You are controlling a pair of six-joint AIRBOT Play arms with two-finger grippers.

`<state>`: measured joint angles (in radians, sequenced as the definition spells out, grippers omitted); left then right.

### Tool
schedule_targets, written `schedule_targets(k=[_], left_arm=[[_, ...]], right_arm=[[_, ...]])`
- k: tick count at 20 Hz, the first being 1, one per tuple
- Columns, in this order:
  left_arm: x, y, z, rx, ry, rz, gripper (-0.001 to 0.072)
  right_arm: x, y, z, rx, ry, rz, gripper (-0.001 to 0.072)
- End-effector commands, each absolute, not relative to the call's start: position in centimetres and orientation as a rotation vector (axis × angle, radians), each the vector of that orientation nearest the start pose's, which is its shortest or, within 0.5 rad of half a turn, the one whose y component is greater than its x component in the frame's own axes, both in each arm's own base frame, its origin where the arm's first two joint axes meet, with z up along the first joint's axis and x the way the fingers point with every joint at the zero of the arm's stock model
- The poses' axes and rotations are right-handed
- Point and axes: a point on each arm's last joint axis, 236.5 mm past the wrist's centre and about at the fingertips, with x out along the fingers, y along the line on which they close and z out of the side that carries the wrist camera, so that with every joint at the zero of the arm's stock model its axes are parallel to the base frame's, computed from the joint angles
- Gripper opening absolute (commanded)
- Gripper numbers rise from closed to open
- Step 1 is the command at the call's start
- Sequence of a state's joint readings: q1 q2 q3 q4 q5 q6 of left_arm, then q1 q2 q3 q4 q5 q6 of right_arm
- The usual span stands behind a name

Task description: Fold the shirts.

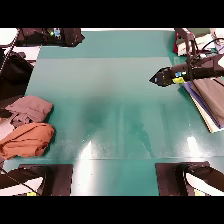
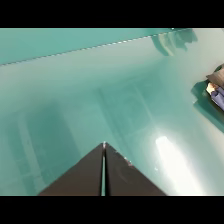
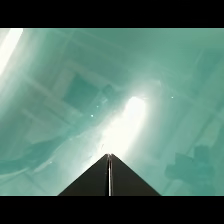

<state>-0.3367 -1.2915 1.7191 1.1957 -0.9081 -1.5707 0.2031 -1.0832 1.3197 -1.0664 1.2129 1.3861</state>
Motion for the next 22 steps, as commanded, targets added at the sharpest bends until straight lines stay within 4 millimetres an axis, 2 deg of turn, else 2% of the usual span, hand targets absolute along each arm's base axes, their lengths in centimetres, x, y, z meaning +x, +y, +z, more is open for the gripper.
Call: schedule_targets(k=[1, 13, 15, 16, 17, 19, 21, 22], left_arm=[[44.7, -22.9, 29.1, -0.216, 0.522, -0.562, 0.0024], [44.8, -22.9, 29.2, -0.217, 0.518, -0.561, 0.0024], [45.4, -21.8, 30.1, -0.207, 0.475, -0.531, 0.0023], [45.0, -20.4, 30.2, -0.188, 0.487, -0.505, 0.0023], [44.7, -17.7, 30.4, -0.142, 0.496, -0.445, 0.0023], [43.5, -10.9, 30.5, -0.030, 0.529, -0.269, 0.0024], [42.1, -4.0, 28.7, 0.048, 0.624, -0.071, 0.0024], [41.2, -1.2, 27.0, 0.067, 0.696, 0.003, 0.0024]], right_arm=[[35.1, 18.3, 16.7, 0.132, 0.943, 0.622, 0.0022], [35.1, 17.9, 16.6, 0.134, 0.951, 0.615, 0.0023], [34.9, 17.9, 16.5, 0.131, 0.960, 0.618, 0.0022], [34.8, 17.9, 16.4, 0.131, 0.965, 0.620, 0.0022], [34.7, 17.9, 16.4, 0.130, 0.970, 0.621, 0.0022], [34.5, 17.9, 16.2, 0.127, 0.981, 0.624, 0.0022], [34.5, 17.9, 16.3, 0.129, 0.977, 0.625, 0.0022], [34.6, 17.9, 16.3, 0.129, 0.975, 0.624, 0.0022]])
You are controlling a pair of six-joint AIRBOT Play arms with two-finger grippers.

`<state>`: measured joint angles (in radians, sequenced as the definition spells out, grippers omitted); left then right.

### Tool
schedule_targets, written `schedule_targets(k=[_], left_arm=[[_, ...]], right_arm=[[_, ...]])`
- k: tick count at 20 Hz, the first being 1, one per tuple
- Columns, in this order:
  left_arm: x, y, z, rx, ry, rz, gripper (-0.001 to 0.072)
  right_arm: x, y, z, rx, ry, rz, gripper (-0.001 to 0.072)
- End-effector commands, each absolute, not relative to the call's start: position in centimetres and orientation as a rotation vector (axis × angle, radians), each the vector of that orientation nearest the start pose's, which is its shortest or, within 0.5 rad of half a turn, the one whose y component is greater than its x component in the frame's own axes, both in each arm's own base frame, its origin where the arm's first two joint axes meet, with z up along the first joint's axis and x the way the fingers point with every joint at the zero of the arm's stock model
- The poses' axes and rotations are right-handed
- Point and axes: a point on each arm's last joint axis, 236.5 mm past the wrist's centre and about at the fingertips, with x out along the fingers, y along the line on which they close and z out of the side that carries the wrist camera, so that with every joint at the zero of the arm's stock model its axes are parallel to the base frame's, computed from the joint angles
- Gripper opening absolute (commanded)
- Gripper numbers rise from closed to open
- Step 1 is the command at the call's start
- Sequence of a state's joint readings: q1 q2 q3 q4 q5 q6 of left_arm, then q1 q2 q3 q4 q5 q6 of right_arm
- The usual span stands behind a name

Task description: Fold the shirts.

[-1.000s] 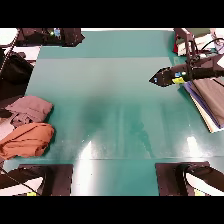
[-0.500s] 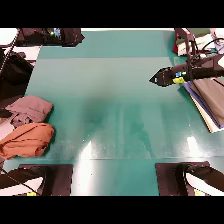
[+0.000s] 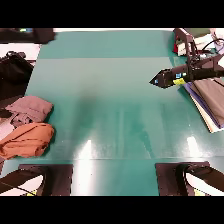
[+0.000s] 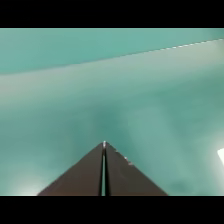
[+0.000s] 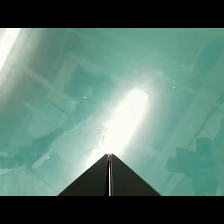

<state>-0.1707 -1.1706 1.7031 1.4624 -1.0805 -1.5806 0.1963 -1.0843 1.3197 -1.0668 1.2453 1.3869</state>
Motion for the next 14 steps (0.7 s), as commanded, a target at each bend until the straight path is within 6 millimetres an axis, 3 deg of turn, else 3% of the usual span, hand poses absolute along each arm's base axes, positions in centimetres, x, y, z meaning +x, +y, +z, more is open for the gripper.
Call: schedule_targets(k=[1, 4, 6, 9, 14], left_arm=[[40.4, 1.1, 24.5, 0.063, 0.784, 0.063, 0.0024], [38.8, 5.9, 15.7, 0.020, 0.993, 0.172, 0.0035], [37.8, 8.0, 9.4, -0.020, 1.080, 0.221, 0.0698], [36.6, 9.3, 2.2, -0.049, 1.119, 0.249, 0.0711], [37.0, 9.6, -3.2, -0.037, 1.148, 0.242, 0.0710]], right_arm=[[34.6, 17.9, 16.3, 0.129, 0.975, 0.624, 0.0023], [34.6, 17.9, 16.3, 0.130, 0.975, 0.623, 0.0022], [34.6, 17.9, 16.3, 0.130, 0.973, 0.623, 0.0022], [34.7, 17.9, 16.4, 0.131, 0.972, 0.623, 0.0022], [35.0, 18.0, 16.6, 0.134, 0.955, 0.619, 0.0022]])
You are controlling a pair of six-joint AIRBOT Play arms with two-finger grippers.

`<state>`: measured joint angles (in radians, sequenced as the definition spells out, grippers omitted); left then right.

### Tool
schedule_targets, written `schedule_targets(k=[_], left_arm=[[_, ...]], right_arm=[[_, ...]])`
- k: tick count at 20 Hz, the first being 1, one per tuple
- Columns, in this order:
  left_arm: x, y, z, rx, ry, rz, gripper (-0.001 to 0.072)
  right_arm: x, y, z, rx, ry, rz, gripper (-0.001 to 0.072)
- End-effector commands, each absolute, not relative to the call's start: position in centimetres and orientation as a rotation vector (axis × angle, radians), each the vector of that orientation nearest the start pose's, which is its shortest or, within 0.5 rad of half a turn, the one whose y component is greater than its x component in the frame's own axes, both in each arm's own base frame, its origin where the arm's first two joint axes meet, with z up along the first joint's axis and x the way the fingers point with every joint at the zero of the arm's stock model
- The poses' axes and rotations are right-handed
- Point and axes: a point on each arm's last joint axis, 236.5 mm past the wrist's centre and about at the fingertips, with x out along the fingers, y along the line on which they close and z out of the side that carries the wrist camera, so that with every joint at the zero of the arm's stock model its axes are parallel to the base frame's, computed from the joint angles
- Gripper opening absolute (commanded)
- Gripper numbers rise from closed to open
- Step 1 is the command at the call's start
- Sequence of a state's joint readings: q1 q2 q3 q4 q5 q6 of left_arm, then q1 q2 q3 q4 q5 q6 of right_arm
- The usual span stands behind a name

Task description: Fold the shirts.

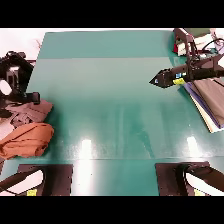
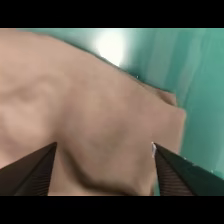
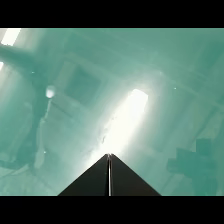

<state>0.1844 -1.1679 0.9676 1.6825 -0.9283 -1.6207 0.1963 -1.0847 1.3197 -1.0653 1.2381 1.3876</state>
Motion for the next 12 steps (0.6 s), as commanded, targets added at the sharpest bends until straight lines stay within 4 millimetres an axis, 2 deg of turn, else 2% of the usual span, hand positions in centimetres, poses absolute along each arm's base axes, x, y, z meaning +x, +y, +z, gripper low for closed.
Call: schedule_targets(k=[1, 3, 5, 6, 7, 8, 9, 10, 12], left_arm=[[36.8, 9.6, -4.1, -0.040, 1.172, 0.240, 0.0710], [36.5, 9.5, -4.6, -0.083, 1.195, 0.267, 0.0690], [36.9, 9.7, -3.1, -0.111, 1.192, 0.292, 0.0035], [37.5, 9.9, -1.3, -0.108, 1.165, 0.293, 0.0022], [38.4, 9.9, 1.5, -0.102, 1.114, 0.293, 0.0023], [39.4, 9.8, 5.4, -0.081, 1.038, 0.280, 0.0022], [40.2, 9.0, 9.7, -0.036, 0.955, 0.248, 0.0022], [40.7, 7.4, 15.0, 0.010, 0.846, 0.204, 0.0022], [40.3, 3.0, 24.6, 0.055, 0.631, 0.105, 0.0021]], right_arm=[[35.0, 18.0, 16.6, 0.134, 0.954, 0.618, 0.0022], [35.2, 18.0, 16.7, 0.136, 0.945, 0.617, 0.0022], [35.6, 18.0, 17.0, 0.140, 0.925, 0.611, 0.0022], [35.7, 18.0, 17.1, 0.142, 0.917, 0.609, 0.0022], [35.8, 18.0, 17.5, 0.143, 0.902, 0.608, 0.0023], [35.7, 18.0, 18.2, 0.142, 0.883, 0.609, 0.0023], [35.4, 17.9, 19.1, 0.136, 0.862, 0.613, 0.0022], [35.2, 17.9, 20.4, 0.129, 0.839, 0.620, 0.0022], [35.2, 17.9, 23.9, 0.113, 0.759, 0.629, 0.0022]])
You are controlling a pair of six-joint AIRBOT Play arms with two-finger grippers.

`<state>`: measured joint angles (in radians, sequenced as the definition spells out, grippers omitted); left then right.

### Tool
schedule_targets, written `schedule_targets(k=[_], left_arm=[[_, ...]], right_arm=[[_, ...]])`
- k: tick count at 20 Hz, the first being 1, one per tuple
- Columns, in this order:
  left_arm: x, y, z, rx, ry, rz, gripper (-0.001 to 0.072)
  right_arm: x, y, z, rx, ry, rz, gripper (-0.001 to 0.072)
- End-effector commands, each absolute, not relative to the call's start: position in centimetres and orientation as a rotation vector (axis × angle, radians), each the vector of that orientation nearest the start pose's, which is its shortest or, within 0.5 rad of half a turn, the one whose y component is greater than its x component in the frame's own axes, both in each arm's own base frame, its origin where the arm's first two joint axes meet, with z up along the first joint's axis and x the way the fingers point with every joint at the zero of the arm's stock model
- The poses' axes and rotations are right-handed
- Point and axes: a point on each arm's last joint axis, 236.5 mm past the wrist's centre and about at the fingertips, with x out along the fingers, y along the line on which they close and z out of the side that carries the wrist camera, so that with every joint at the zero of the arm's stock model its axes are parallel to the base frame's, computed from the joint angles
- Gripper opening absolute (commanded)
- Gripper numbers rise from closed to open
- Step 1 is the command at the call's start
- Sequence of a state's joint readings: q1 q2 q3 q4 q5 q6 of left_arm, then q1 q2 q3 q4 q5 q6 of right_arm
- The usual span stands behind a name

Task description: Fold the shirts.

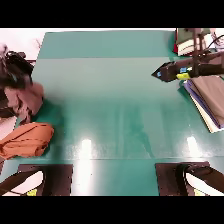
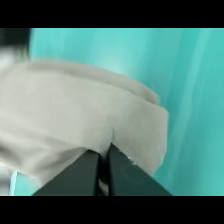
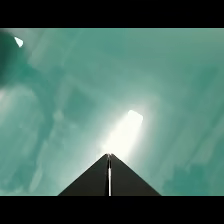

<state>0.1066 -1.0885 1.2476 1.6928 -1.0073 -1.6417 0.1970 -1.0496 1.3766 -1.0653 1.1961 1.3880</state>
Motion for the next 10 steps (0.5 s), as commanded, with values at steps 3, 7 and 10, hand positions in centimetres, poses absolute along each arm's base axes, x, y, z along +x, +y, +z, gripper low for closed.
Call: schedule_targets(k=[3, 7, 10], left_arm=[[37.4, -4.5, 33.9, 0.078, 0.450, -0.084, 0.0022], [34.0, -15.1, 36.3, 0.111, 0.402, -0.384, 0.0021], [33.0, -23.9, 31.4, 0.167, 0.530, -0.583, 0.0022]], right_arm=[[35.4, 17.8, 29.6, 0.092, 0.617, 0.634, 0.0022], [34.8, 17.6, 34.7, 0.073, 0.495, 0.638, 0.0022], [34.4, 17.5, 36.7, 0.067, 0.446, 0.641, 0.0022]])
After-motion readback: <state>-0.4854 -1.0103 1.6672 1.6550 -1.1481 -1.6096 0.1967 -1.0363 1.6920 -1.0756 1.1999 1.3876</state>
